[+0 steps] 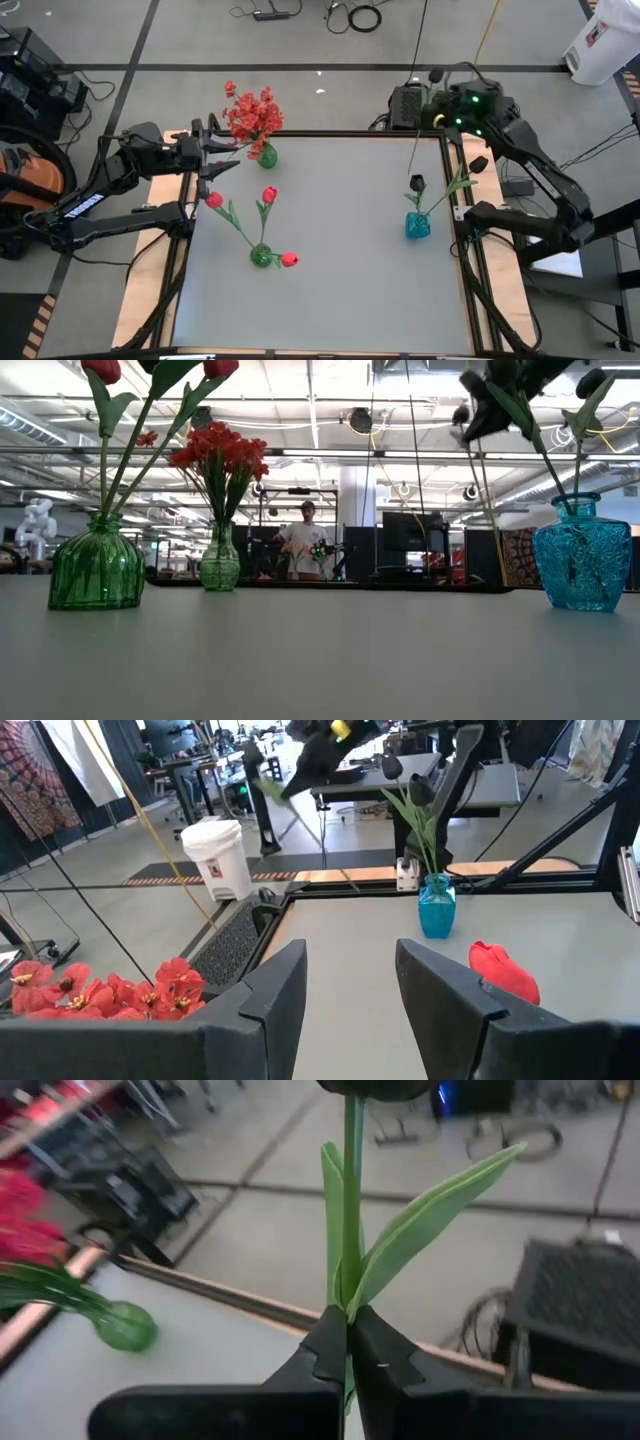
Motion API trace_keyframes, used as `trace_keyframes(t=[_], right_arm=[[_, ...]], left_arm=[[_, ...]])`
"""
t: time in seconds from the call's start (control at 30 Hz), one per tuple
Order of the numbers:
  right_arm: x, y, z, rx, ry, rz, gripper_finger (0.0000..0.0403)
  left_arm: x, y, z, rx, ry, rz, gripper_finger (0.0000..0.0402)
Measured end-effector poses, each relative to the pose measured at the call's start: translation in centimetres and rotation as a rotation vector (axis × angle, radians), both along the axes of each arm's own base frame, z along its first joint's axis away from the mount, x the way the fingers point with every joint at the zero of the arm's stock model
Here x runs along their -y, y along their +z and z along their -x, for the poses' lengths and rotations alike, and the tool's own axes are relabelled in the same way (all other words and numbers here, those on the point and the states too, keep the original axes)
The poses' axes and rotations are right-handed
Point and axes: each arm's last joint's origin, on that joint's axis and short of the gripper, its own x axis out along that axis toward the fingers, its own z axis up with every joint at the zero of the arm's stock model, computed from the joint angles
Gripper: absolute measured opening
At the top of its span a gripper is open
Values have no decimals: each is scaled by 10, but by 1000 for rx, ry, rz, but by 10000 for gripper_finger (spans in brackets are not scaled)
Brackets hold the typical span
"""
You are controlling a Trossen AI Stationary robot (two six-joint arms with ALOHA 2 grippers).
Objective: Sort flowers into vase by color
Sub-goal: Put the black flower into the blue vase
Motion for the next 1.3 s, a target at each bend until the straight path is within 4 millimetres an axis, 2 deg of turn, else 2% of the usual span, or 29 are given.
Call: trace_keyframes(t=[0.27,0.57,1.0,1.3], right_arm=[[-35,21,12,40,98,154,0],[-70,34,20,96,227,253,0],[-113,43,42,165,420,356,0],[-127,42,55,178,501,372,0]], left_arm=[[0,0,0,0,0,0,164],[0,0,0,0,0,0,164],[0,0,0,0,0,0,164],[0,0,0,0,0,0,164]])
